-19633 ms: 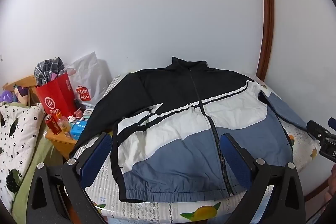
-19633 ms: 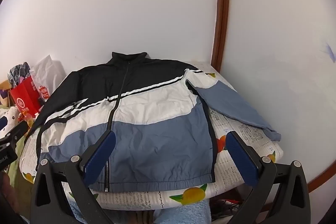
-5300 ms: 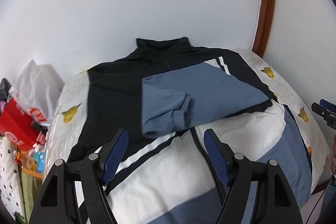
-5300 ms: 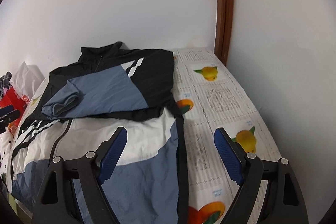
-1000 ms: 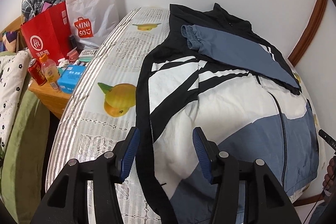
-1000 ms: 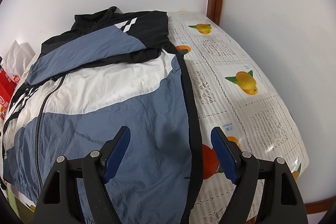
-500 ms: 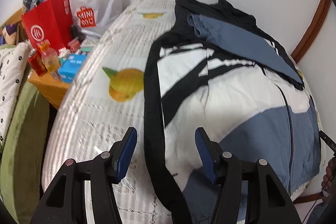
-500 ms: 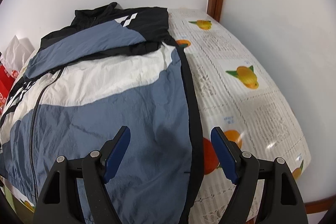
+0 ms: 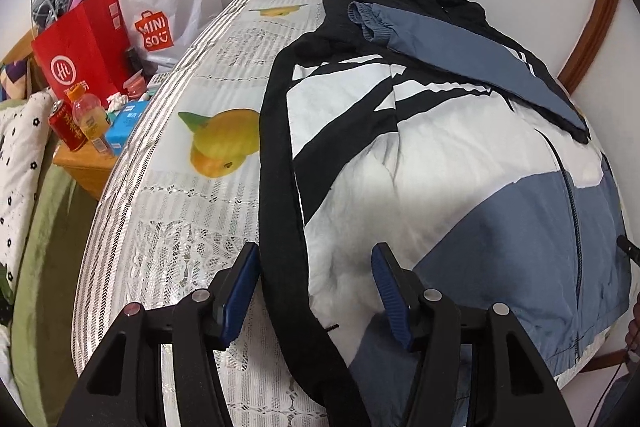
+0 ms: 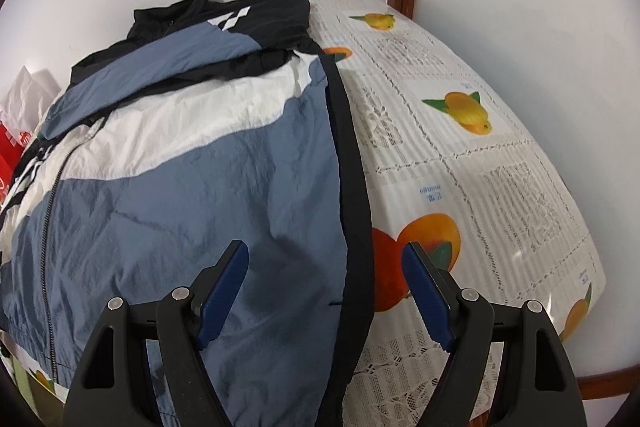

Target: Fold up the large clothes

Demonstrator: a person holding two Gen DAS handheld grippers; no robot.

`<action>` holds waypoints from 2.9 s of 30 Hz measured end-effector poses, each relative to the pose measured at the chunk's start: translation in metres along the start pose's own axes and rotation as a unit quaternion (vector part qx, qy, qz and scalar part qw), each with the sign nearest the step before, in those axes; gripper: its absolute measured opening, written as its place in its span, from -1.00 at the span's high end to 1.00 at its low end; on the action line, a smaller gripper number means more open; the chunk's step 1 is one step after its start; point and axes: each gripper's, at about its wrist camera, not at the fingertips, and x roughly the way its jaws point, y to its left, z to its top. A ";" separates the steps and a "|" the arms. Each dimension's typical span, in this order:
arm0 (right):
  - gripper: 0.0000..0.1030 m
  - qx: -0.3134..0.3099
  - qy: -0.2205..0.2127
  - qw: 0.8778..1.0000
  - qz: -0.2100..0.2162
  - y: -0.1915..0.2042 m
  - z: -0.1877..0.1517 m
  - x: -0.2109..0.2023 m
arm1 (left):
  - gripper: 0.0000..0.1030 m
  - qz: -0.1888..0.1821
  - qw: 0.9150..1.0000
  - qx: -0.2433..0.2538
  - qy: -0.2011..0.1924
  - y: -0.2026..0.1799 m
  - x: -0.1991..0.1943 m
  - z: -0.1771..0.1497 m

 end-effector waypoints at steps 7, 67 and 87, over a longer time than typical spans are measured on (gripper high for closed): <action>-0.51 -0.008 0.008 1.000 0.010 0.003 -0.002 0.012 | -0.06 0.018 1.000 0.018 -0.001 -0.008 0.003 0.000; -0.50 -0.014 0.020 1.000 0.001 0.005 -0.008 0.017 | -0.06 0.029 0.999 0.030 -0.002 -0.010 0.001 -0.003; -0.50 -0.015 0.019 1.000 0.002 0.007 -0.011 0.015 | -0.05 0.021 0.999 0.027 -0.001 -0.008 -0.002 -0.005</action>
